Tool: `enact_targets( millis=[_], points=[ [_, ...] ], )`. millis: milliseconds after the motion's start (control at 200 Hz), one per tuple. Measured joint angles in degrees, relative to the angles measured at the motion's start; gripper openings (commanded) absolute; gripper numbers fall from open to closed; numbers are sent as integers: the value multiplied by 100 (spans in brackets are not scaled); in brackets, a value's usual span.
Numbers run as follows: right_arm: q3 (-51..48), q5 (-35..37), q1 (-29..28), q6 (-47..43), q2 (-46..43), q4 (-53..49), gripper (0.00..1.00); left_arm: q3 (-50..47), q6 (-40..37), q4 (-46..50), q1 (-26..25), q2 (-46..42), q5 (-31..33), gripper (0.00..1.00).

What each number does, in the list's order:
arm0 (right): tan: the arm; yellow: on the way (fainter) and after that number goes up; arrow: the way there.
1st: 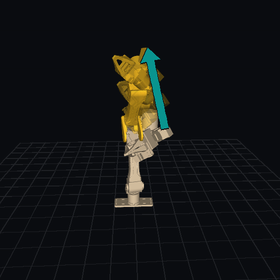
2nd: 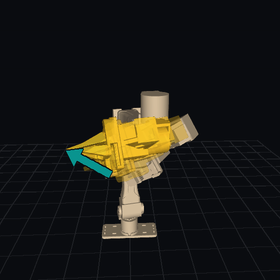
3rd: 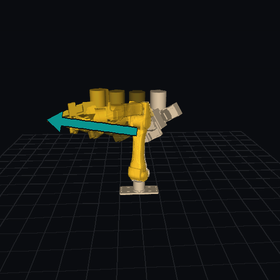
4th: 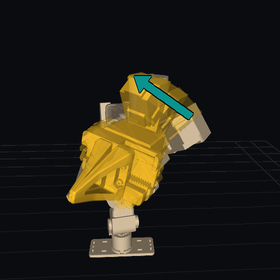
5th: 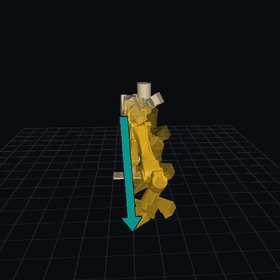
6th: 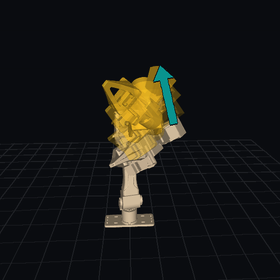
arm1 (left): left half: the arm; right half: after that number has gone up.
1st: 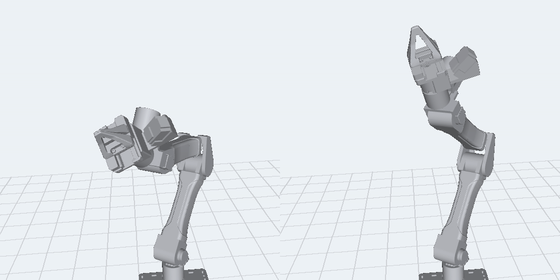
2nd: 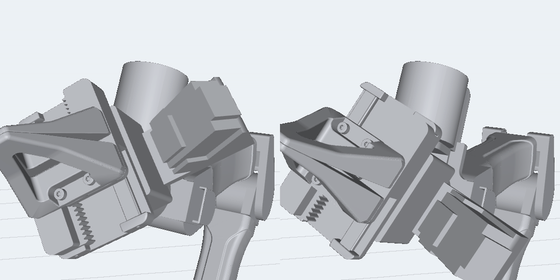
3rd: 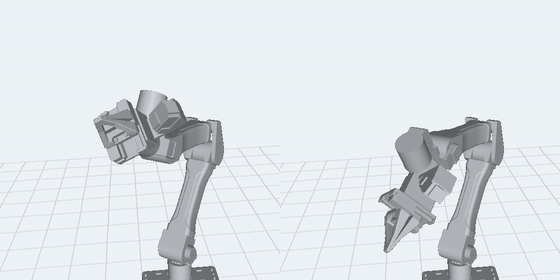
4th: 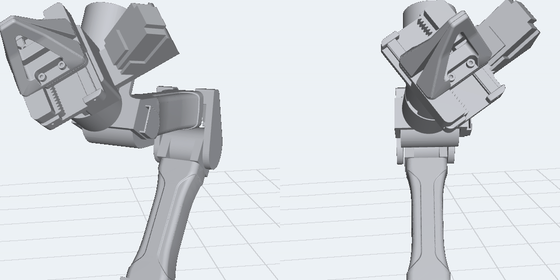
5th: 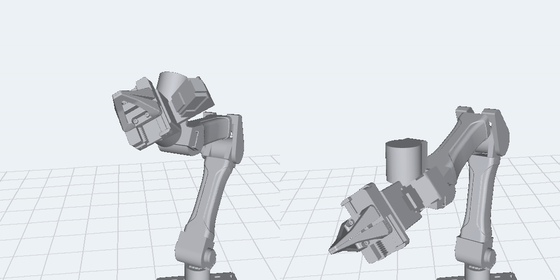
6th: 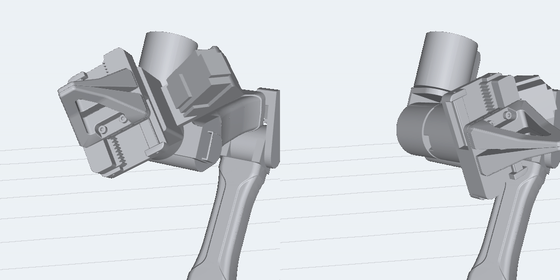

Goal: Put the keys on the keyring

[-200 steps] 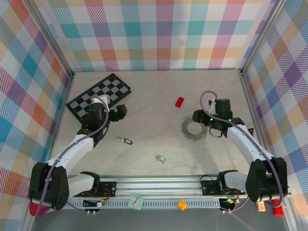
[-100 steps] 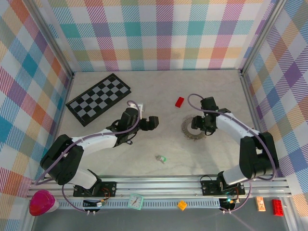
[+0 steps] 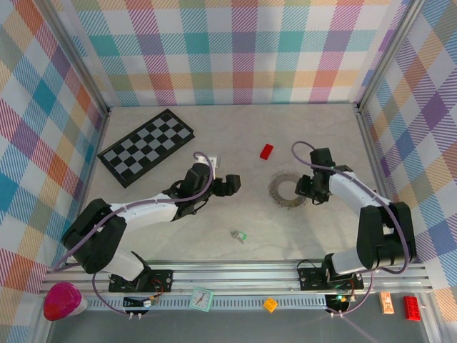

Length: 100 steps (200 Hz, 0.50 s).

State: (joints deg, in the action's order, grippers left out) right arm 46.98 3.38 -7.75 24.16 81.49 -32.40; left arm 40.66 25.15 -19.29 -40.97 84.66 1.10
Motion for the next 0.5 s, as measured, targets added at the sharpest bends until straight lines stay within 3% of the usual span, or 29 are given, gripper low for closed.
enact_targets(
  millis=[175, 500],
  points=[
    [-149, -369, 328, 116, -72, 17, 41, 90, 44, -7, -17, 92, 0, 95],
    [-173, -841, 330, 269, 297, 151, 31, 118, 98, -37, -28, 94, 33, 94]
  ],
)
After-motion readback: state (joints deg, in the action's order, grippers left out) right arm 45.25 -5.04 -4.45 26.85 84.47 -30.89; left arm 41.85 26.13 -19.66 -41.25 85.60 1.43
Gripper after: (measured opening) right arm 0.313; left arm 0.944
